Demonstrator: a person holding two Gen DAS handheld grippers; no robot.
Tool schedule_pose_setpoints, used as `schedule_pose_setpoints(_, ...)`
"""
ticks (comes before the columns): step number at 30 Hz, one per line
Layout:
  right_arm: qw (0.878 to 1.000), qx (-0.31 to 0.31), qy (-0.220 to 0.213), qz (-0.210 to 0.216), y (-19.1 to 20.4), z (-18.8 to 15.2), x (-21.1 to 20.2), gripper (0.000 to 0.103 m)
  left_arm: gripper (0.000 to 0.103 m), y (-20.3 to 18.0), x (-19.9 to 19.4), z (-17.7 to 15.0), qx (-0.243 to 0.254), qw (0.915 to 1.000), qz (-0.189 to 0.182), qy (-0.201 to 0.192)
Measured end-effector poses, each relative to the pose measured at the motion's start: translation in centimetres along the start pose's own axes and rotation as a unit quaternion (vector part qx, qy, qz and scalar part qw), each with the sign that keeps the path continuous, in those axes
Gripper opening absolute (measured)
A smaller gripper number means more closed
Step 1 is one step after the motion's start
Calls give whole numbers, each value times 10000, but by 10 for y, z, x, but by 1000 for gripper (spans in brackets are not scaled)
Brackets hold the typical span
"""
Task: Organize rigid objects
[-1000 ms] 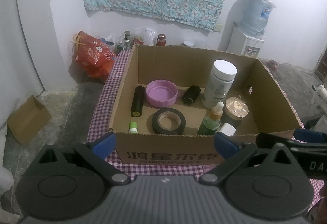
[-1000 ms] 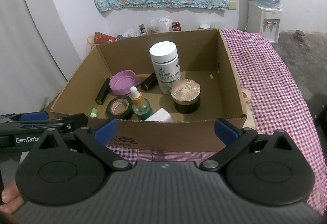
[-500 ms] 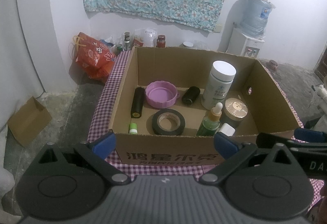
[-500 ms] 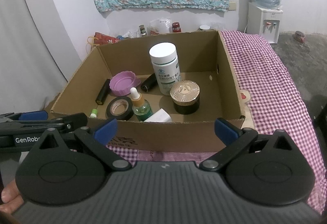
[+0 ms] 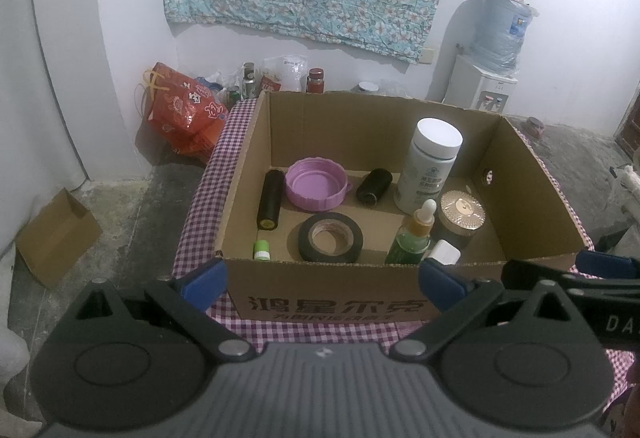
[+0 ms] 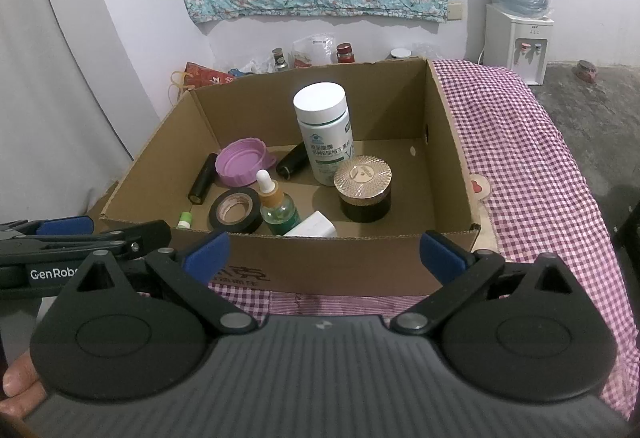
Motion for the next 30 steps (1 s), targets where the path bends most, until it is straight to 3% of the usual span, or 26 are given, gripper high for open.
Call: schedule_pose_setpoints(30,10000,19,22,1,-1,-3,1,101,102,-1,-1,-2,3,10000,3,-7)
Point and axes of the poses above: each gripper's, at about its wrist camera, not at the fingertips, and x roughly the way its jaws point, y to its left, z to its top, the point moved 1 cm from there along x, roughly the way its jaws point, and after that the axes turned 15 degrees about y, right-handed, at the moved point
